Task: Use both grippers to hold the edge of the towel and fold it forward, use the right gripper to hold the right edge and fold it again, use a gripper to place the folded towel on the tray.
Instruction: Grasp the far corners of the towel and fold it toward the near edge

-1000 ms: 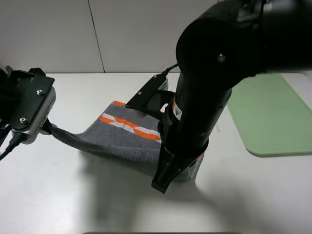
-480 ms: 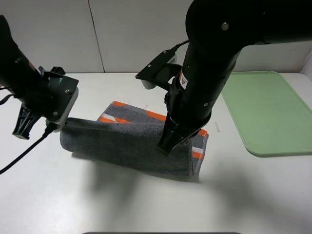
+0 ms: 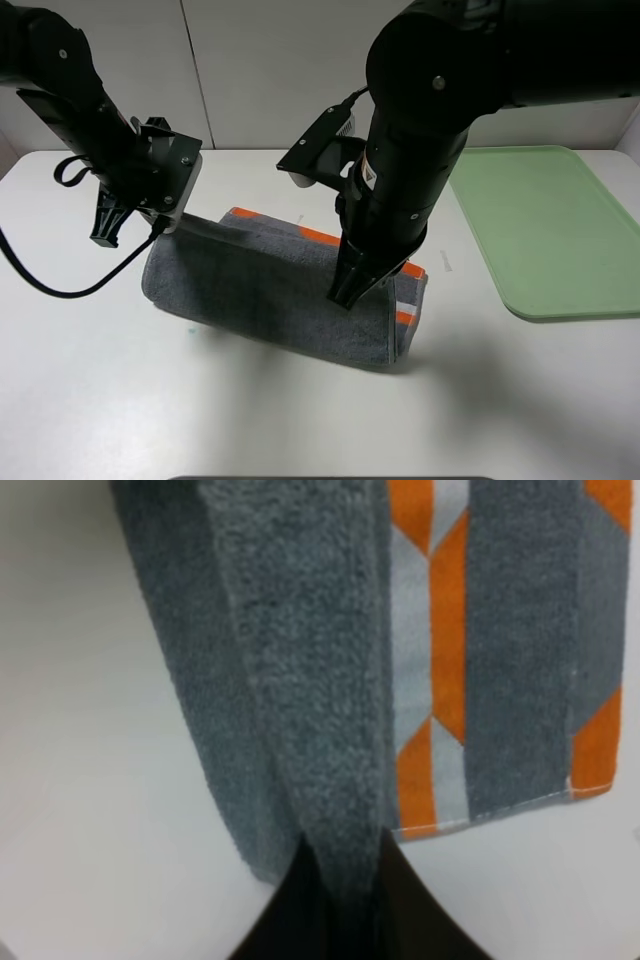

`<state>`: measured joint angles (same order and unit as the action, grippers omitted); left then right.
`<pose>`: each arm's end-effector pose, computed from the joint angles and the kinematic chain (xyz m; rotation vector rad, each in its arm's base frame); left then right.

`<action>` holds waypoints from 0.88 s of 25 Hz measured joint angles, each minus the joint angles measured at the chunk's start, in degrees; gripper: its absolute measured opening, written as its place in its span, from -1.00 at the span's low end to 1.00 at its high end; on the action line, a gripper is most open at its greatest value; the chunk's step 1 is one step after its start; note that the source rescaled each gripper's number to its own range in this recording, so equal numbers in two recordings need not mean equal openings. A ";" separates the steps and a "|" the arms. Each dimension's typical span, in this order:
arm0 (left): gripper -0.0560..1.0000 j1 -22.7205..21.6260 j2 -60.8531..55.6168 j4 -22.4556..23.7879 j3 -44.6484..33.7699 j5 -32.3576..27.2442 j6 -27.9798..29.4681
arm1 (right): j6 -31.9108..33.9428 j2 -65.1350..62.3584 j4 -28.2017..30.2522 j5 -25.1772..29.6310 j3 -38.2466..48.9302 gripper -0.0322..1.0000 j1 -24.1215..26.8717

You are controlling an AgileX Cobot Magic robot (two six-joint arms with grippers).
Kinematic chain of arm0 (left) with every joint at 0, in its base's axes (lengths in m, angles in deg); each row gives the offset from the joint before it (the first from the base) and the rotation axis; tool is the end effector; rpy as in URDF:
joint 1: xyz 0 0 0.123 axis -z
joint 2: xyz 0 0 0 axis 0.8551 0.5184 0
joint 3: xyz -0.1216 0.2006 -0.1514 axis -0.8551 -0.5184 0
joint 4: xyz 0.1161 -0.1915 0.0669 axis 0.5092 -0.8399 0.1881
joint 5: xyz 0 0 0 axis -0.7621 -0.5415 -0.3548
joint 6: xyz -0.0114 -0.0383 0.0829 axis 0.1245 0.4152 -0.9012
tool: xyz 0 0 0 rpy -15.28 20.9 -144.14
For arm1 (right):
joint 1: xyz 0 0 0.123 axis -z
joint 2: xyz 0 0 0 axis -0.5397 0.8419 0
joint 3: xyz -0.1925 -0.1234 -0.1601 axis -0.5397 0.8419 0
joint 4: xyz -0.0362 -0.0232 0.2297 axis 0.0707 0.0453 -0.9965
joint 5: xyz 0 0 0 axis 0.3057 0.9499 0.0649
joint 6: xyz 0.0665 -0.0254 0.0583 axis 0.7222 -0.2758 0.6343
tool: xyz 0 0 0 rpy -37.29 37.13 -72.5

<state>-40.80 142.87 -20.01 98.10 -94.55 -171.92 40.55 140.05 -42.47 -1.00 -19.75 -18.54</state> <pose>0.3235 -0.1039 0.1913 2.1392 1.7570 0.3368 0.2034 0.2365 0.2244 -1.4160 2.5334 -0.0376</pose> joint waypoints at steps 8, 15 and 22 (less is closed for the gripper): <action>-0.89 0.00 2.79 -0.18 0.27 6.08 0.00 | 0.00 0.00 1.22 -2.17 0.00 -0.94 0.00; -0.89 0.00 3.20 -0.18 0.27 12.65 0.00 | 0.00 0.00 2.68 -3.32 0.00 -0.94 0.00; -0.89 0.00 3.20 -0.41 0.27 16.11 0.00 | 0.00 0.00 4.40 -4.00 0.00 -0.94 0.00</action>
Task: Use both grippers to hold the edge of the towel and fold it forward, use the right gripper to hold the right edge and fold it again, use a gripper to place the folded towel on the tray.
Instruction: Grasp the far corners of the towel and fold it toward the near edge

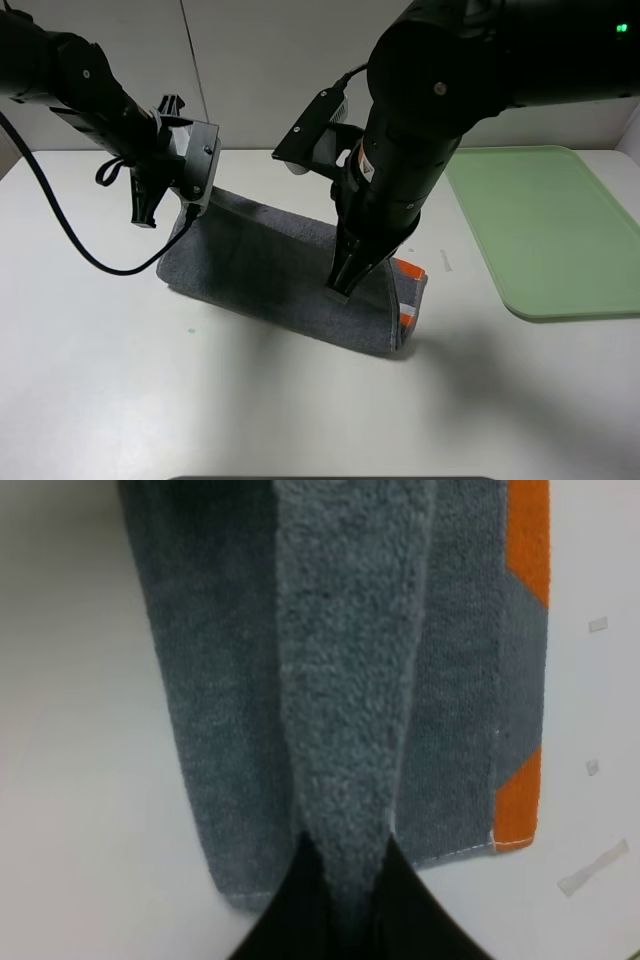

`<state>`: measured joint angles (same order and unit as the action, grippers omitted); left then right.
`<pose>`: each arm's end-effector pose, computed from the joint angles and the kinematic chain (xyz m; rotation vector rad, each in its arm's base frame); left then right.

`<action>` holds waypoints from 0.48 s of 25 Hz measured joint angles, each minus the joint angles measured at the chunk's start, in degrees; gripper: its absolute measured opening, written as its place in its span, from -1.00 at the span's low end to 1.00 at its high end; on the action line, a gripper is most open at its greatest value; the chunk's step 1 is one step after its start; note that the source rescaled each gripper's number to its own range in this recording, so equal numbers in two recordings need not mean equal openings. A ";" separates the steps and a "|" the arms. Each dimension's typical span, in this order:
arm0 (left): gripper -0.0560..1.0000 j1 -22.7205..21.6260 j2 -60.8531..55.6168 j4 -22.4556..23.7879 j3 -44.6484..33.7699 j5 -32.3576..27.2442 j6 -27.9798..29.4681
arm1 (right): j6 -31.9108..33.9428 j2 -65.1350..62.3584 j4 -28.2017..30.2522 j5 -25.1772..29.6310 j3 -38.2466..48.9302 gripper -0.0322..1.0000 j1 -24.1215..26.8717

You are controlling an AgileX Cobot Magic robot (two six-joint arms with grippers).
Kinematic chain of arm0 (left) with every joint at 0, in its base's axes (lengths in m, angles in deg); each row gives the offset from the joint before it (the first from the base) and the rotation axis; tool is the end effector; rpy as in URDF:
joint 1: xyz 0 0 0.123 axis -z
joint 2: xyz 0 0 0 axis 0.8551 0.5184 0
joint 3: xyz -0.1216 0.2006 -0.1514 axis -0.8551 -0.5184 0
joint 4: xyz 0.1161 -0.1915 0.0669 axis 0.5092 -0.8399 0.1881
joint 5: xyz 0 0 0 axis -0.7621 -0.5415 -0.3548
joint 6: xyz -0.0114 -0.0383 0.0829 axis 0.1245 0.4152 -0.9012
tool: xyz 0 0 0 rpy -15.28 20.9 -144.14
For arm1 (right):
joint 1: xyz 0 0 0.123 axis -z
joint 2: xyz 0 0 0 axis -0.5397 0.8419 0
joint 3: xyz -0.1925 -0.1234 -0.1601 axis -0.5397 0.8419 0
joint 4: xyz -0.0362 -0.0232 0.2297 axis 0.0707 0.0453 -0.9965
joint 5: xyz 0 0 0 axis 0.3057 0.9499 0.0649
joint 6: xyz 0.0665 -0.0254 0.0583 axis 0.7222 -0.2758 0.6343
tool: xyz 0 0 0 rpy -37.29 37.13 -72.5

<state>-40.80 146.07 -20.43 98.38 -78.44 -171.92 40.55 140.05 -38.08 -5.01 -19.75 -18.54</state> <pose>0.3487 -0.1128 0.1861 1.9670 1.6216 0.4716 0.2112 0.2388 0.2268 -1.4305 2.4224 -0.0763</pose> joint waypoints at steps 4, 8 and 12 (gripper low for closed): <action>-0.89 0.00 0.00 0.00 0.00 0.79 0.00 | 0.00 0.00 0.01 0.00 0.00 -0.94 0.00; -0.89 0.00 0.00 0.00 0.00 1.47 0.00 | 0.00 0.00 0.01 0.00 0.00 -0.94 0.00; -0.58 0.19 0.00 -0.41 0.00 3.87 0.00 | 2.93 0.00 0.65 1.30 0.00 -0.55 0.00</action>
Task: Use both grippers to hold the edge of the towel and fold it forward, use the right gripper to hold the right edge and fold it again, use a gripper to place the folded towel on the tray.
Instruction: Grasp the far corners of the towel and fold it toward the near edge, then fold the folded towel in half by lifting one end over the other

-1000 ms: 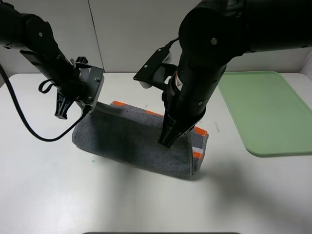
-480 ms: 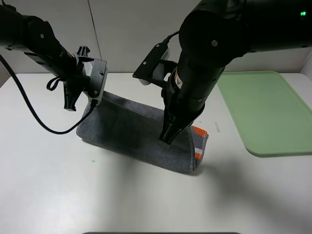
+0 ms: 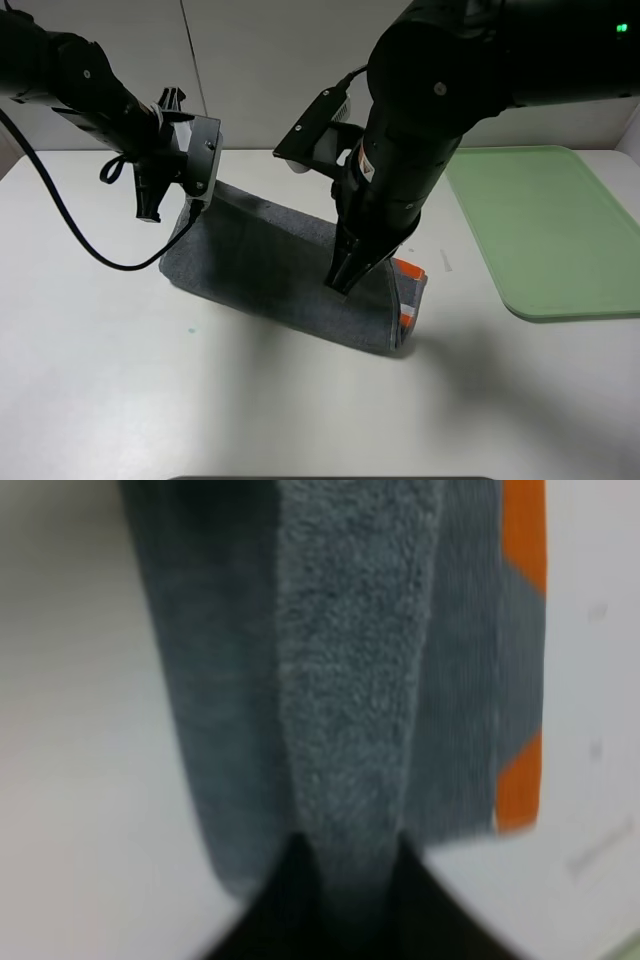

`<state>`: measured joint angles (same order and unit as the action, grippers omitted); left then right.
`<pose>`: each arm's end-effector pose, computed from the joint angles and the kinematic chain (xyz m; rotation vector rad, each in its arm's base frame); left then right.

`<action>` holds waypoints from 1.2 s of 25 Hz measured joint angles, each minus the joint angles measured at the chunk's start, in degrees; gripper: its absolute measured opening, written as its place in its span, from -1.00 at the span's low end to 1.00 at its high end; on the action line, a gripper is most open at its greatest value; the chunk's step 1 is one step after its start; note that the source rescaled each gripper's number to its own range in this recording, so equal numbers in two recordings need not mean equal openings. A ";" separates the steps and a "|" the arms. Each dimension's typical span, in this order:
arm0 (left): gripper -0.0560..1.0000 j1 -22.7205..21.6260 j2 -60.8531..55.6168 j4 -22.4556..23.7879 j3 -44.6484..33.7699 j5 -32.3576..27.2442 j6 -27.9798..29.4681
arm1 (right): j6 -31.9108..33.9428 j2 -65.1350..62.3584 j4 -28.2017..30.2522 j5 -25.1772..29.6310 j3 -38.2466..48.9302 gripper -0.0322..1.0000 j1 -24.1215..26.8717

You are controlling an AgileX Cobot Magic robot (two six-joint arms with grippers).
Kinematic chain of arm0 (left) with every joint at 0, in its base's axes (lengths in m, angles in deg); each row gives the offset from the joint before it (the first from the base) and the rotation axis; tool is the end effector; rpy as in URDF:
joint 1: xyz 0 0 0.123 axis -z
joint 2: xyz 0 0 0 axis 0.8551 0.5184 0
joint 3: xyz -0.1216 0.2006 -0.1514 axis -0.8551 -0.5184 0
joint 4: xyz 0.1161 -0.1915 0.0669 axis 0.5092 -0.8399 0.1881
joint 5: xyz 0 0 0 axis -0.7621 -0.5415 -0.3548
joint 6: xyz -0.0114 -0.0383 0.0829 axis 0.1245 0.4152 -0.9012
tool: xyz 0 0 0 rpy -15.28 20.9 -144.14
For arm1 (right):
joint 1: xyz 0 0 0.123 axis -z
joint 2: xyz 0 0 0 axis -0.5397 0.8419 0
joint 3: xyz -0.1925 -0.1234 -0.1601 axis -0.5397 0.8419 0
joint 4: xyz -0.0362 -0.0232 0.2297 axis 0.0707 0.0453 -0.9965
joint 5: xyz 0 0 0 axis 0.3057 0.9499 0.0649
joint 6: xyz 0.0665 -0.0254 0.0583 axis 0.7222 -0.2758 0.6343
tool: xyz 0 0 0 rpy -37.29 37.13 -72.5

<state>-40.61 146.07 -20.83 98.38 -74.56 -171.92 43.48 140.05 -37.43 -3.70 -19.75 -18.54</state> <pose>0.3528 -0.1156 0.1900 1.9135 1.5817 0.5041 0.2108 0.2366 0.2264 -1.3799 2.4679 -0.0926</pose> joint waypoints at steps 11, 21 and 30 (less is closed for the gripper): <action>0.98 0.11 0.00 -12.19 0.00 3.11 2.89 | 5.00 0.00 2.62 2.79 0.00 1.00 0.00; 1.00 0.11 -0.42 -12.39 0.00 -2.00 4.57 | 5.38 0.00 2.62 2.92 0.00 1.00 0.00; 1.00 0.18 -11.33 -12.39 0.00 -19.36 13.30 | 6.08 0.00 0.91 6.58 0.00 1.00 0.00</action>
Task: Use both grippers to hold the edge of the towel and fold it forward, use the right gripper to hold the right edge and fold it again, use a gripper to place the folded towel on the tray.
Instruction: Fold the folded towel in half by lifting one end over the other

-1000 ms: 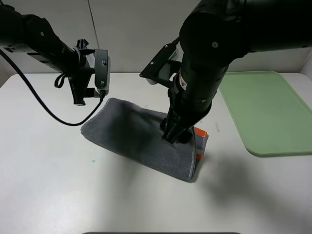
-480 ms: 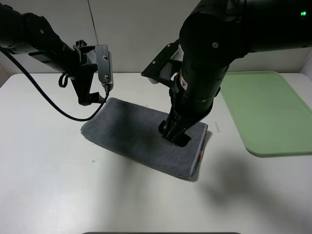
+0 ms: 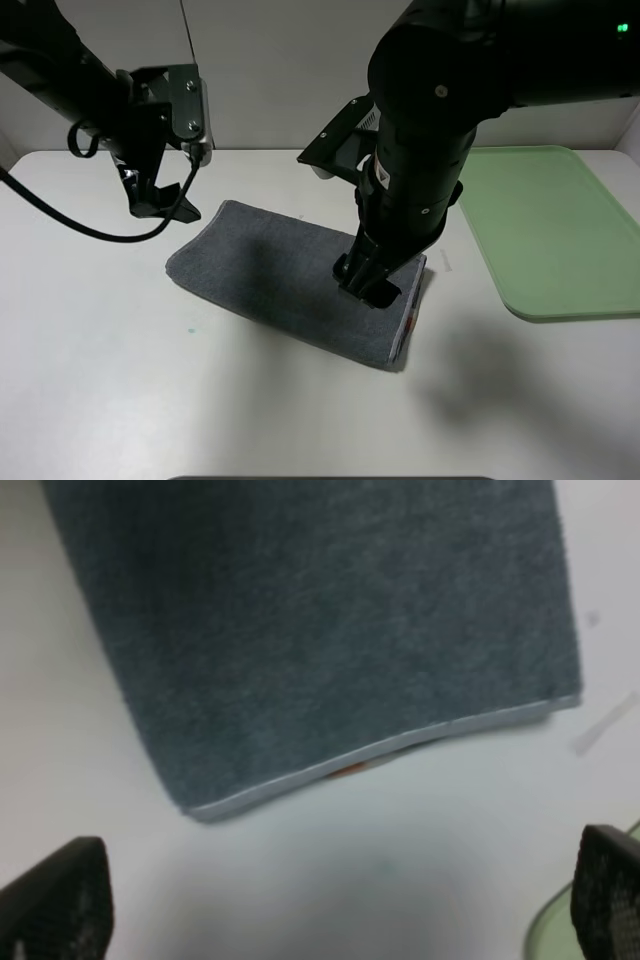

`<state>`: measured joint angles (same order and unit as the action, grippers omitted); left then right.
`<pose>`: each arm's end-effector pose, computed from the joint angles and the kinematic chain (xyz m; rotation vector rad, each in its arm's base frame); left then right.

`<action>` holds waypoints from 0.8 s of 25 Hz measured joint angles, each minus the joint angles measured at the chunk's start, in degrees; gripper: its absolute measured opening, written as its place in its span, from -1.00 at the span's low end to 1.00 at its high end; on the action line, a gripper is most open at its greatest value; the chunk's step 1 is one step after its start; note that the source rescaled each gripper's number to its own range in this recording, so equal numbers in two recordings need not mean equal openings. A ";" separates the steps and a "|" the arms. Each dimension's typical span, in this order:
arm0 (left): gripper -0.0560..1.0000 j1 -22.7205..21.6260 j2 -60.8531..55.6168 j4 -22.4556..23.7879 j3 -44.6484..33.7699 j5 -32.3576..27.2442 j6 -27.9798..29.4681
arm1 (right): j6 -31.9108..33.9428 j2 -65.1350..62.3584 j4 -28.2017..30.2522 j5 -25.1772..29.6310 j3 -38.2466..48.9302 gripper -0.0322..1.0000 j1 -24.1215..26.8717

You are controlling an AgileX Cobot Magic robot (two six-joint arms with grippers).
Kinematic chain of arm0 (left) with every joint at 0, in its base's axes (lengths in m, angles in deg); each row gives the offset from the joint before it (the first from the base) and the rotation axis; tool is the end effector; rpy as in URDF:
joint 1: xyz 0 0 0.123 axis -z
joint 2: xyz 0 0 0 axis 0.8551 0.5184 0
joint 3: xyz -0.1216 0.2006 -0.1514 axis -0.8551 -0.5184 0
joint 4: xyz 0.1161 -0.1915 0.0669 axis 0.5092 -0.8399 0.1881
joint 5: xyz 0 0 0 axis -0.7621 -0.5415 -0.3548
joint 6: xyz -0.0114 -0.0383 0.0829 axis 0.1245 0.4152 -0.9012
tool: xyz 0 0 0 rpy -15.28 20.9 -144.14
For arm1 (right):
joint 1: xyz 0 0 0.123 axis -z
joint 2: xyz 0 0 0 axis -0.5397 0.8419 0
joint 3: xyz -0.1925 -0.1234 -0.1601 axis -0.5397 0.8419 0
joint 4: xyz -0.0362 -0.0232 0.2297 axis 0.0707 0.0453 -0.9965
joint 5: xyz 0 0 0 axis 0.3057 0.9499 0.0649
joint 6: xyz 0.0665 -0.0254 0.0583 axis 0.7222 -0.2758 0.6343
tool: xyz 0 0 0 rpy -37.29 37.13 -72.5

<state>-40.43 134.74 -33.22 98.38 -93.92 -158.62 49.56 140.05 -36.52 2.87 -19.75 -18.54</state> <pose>0.3089 -0.1129 0.2414 1.6174 1.9643 0.1404 0.2065 0.2270 0.2248 -1.2786 2.6154 -0.1768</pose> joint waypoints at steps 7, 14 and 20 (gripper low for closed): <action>1.00 0.10 -9.85 0.27 0.00 -11.03 10.84 | 0.23 -1.21 -4.17 0.42 0.00 1.00 0.00; 1.00 0.04 -19.36 0.27 -1.07 -18.04 27.41 | 0.40 -2.80 -6.66 0.37 0.00 1.00 0.00; 1.00 0.04 -31.51 0.27 -7.72 -18.52 38.15 | 0.40 -2.80 -7.63 -0.14 0.00 1.00 0.00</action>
<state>-40.39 103.24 -32.95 90.66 -112.45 -120.47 49.97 137.25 -44.15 2.73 -19.75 -18.54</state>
